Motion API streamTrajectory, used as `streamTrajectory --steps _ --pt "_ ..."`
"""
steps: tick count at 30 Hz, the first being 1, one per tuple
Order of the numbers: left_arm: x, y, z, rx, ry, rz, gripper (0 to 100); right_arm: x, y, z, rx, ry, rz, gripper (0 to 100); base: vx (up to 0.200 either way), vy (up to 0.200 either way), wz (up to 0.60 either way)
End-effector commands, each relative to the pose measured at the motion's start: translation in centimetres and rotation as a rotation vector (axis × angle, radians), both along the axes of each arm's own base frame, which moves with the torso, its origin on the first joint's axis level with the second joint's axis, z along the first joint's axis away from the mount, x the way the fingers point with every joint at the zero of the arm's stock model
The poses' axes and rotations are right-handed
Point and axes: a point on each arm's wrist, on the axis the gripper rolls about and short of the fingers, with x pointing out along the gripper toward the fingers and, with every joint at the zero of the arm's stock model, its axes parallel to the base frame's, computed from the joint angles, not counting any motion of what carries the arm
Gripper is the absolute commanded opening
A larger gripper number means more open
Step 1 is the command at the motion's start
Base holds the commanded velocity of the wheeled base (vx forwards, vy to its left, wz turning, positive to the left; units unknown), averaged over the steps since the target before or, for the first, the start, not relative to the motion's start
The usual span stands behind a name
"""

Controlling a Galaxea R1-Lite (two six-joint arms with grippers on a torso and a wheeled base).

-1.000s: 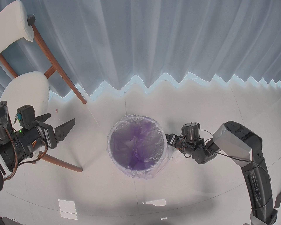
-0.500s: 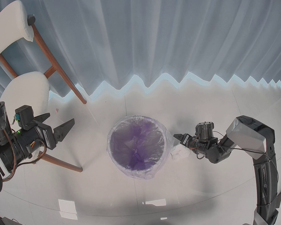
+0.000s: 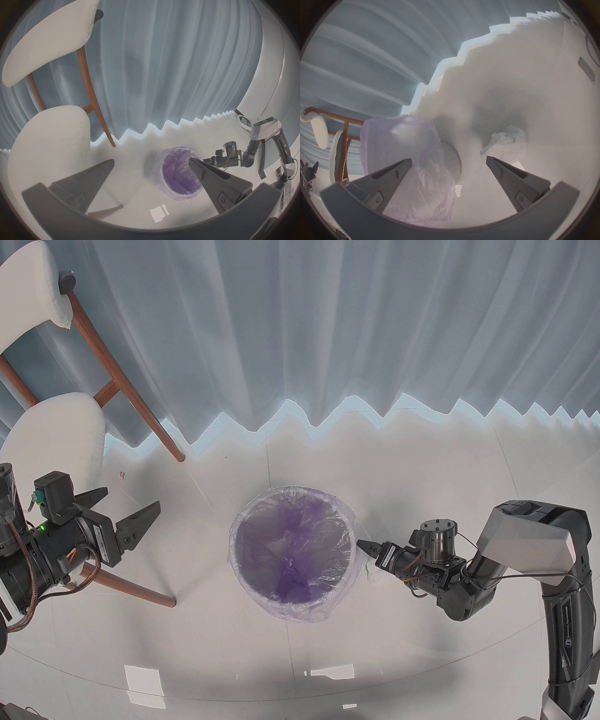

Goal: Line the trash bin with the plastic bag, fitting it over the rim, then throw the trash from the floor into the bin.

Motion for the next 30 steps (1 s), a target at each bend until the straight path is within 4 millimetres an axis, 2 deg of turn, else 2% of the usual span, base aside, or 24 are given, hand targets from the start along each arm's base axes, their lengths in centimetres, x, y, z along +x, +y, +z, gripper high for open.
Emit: streamTrajectory --steps 1,7,14,23,27,30 --pt "0.0 -0.1 -0.3 0.004 0.011 -0.005 100 -0.6 0.8 -0.3 -0.001 0.01 0.022 100 0.0 0.0 0.0" --pt "0.1 -0.1 -0.4 0.006 0.013 0.003 100 0.1 2.1 -1.5 0.0 0.011 0.052 100 0.0 0.0 0.0" --pt "0.0 0.0 -0.4 0.007 0.012 0.023 100 2.0 3.6 -3.3 0.004 -0.005 0.075 100 0.0 0.0 0.0" --pt "-0.2 0.1 -0.4 0.009 0.011 0.032 100 3.9 4.2 -5.3 -0.007 0.012 0.07 100 0.0 0.0 0.0" --pt "-0.2 0.0 -0.4 0.009 0.011 0.03 100 4.5 4.2 -5.1 -0.012 0.024 0.062 100 0.0 0.0 0.0" --pt "-0.2 0.0 -0.4 0.006 0.007 0.029 100 4.6 4.0 -3.9 -0.006 0.023 0.037 100 0.0 0.0 0.0"
